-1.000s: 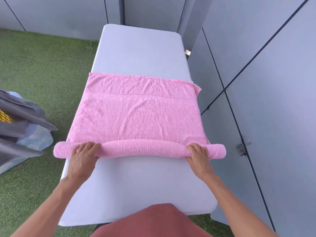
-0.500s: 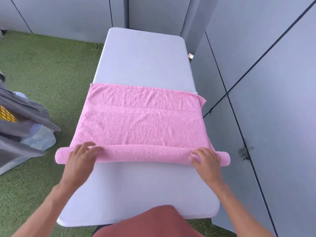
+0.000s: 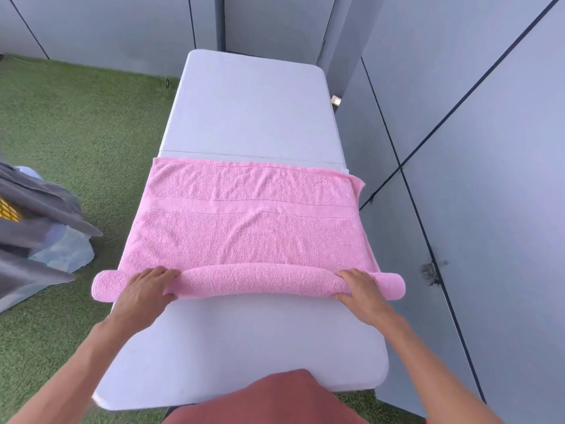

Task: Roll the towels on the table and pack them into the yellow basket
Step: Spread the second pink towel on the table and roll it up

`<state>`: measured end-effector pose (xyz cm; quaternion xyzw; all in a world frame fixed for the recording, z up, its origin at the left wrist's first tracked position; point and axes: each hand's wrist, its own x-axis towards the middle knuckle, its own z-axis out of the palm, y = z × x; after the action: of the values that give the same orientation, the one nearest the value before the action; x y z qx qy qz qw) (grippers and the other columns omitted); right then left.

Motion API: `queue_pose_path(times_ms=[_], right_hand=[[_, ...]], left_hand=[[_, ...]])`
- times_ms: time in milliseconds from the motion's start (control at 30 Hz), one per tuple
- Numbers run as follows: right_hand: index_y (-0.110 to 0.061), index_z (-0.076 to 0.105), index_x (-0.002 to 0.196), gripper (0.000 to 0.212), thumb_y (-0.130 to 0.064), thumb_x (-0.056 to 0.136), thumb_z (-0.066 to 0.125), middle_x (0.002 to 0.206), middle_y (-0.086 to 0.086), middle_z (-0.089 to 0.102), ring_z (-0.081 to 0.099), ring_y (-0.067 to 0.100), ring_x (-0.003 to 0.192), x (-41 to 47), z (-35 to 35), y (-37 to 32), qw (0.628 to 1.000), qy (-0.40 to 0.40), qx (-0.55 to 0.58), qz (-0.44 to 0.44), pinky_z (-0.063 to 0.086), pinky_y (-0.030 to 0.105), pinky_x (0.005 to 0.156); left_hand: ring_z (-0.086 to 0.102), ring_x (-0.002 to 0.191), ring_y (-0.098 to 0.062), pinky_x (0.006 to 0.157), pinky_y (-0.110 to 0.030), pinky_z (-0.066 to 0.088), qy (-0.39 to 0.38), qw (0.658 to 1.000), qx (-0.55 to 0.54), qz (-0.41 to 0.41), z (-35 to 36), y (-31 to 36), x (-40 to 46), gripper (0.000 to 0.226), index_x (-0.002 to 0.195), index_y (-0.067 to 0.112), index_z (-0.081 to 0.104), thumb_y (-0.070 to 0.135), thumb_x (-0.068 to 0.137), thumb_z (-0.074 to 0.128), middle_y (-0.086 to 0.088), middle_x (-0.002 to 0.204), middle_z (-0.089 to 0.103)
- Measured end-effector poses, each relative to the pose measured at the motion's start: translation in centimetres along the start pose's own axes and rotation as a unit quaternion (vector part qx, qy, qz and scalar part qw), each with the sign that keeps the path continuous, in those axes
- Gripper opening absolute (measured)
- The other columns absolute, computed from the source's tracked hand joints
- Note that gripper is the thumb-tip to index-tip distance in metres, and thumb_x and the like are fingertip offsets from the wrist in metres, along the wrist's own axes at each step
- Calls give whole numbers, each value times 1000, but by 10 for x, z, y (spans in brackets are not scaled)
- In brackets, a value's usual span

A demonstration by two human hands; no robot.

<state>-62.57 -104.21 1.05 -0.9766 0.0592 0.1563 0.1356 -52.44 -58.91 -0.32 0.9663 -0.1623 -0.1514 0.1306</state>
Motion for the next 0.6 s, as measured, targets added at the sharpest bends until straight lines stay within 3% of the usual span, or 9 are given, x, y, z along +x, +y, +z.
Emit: queue_pose_path(times_ms=[67,133,200,233,300,367,467,600], right_hand=[[-20,51,133,53,-32,86,68,127,-2,53,47,19,122,-5,-8,4,996,-54,67,13,34,37,106],[-23,55,129,52,-29,81,74,124,-7,56,51,13,119,-2,-21,3,981,-95,166,41,39,30,102],[-24,56,127,52,-25,79,76,124,-7,56,52,11,119,6,-28,1,968,-87,225,66,39,23,94],[-23,55,128,52,-24,80,75,125,-5,55,50,12,120,8,-27,0,970,-46,228,71,37,22,94],[-24,56,128,46,-31,84,69,126,-3,52,46,17,122,4,-20,-3,984,81,151,47,32,29,103],[-28,54,129,48,-47,85,61,128,-6,49,42,19,126,-5,-5,-6,988,151,22,6,24,38,109],[-26,44,140,73,-61,78,62,136,-5,42,36,21,131,-12,17,-9,988,133,-83,0,17,44,107],[-19,48,137,65,-46,81,69,132,1,50,41,27,129,9,20,-10,991,113,-61,32,27,52,106]], left_hand=[[53,113,-24,97,-37,38,-72,996,-58,0,-4,-12,-2,50,131,21,55,25,84,72,0,119,60],[53,113,-22,97,-33,37,-94,986,-138,2,-12,-16,2,52,130,19,56,18,82,74,0,121,59],[53,108,-18,94,-31,37,-38,981,-192,0,-19,-13,5,52,126,17,59,10,78,77,0,119,58],[54,105,-19,93,-33,38,13,982,-187,10,-21,-10,6,49,122,17,62,6,77,77,0,117,58],[59,101,-29,90,-44,46,112,984,-128,45,-17,-4,2,42,115,15,68,1,76,76,-5,113,63],[60,107,-37,92,-52,47,148,984,-75,60,-2,-1,-8,47,121,13,66,4,76,77,-12,120,63],[46,130,-36,109,-54,32,114,991,-12,72,23,3,-14,72,139,7,47,18,75,78,-16,140,50],[53,119,-38,104,-57,33,112,992,-7,51,18,8,9,64,129,5,54,11,72,81,-13,124,59]])
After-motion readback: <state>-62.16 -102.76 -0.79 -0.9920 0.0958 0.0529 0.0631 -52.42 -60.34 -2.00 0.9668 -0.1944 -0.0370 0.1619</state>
